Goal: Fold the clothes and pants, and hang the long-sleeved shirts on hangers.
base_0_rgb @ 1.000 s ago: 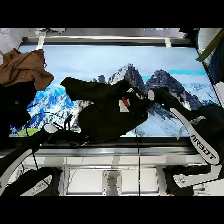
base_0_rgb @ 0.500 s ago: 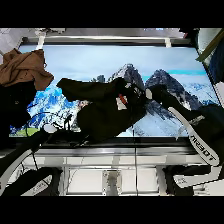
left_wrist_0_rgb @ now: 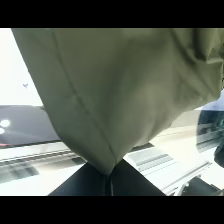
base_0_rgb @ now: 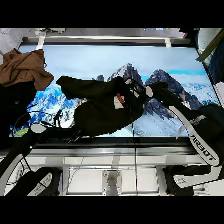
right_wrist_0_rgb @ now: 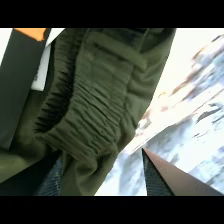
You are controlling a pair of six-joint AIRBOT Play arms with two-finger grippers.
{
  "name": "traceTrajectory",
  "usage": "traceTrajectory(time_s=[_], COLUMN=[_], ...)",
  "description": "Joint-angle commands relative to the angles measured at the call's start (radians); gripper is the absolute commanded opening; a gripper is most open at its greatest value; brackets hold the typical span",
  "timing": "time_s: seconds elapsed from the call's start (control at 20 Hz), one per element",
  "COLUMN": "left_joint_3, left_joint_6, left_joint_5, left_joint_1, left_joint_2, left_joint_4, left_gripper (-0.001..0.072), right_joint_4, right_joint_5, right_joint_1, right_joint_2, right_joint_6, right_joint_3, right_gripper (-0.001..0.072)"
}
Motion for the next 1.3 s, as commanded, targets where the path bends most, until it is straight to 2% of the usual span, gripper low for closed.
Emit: traceTrajectory(time_s=[0.0,0.1,0.35,0.65,0.7,0.75,0.8,0.85,0.9,1.05,1.25], left_joint_3=[0.0,0.0,0.0,0.0,0.0,0.0,0.0,0.0,0.0,0.001,0.076], left_joint_6=[0.007,0.007,0.008,0.007,0.008,0.008,0.008,0.008,0.007,0.008,0.009], left_joint_5=[-0.017,-0.017,-0.016,-0.016,-0.016,-0.016,-0.016,-0.016,-0.016,-0.016,-0.063], left_joint_1=[0.011,0.011,0.011,0.011,0.011,0.011,0.011,0.011,0.011,0.012,0.074], left_joint_2=[0.008,0.008,0.005,0.005,0.005,0.005,0.005,0.005,0.005,0.007,0.069], left_joint_4=[0.046,0.047,0.05,0.049,0.049,0.049,0.049,0.049,0.049,0.048,0.076], left_gripper=[0.001,0.001,0.001,0.001,0.001,0.0009,0.001,0.0009,0.001,0.001,0.0008], right_joint_4=[0.081,0.131,0.131,0.093,0.079,0.069,0.064,0.066,0.068,0.068,0.045], right_joint_5=[0.005,-0.002,0.064,-0.177,-0.205,-0.223,-0.242,-0.257,-0.278,-0.343,-0.237], right_joint_1=[0.001,0.003,0.026,0.026,0.025,0.024,0.022,0.018,0.013,-0.003,-0.006], right_joint_2=[-0.013,-0.019,-0.018,-0.026,-0.034,-0.042,-0.05,-0.056,-0.06,-0.057,0.037], right_joint_6=[-0.023,-0.08,-0.107,-0.107,-0.098,-0.088,-0.067,-0.061,-0.06,0.004,0.01], right_joint_3=[-0.026,-0.027,-0.028,-0.042,-0.042,-0.042,-0.042,-0.042,-0.042,-0.036,-0.01], right_gripper=[0.0526,0.0526,0.0527,0.0517,0.0457,0.0427,0.0349,0.0171,0.0029,0.0026,0.0026])
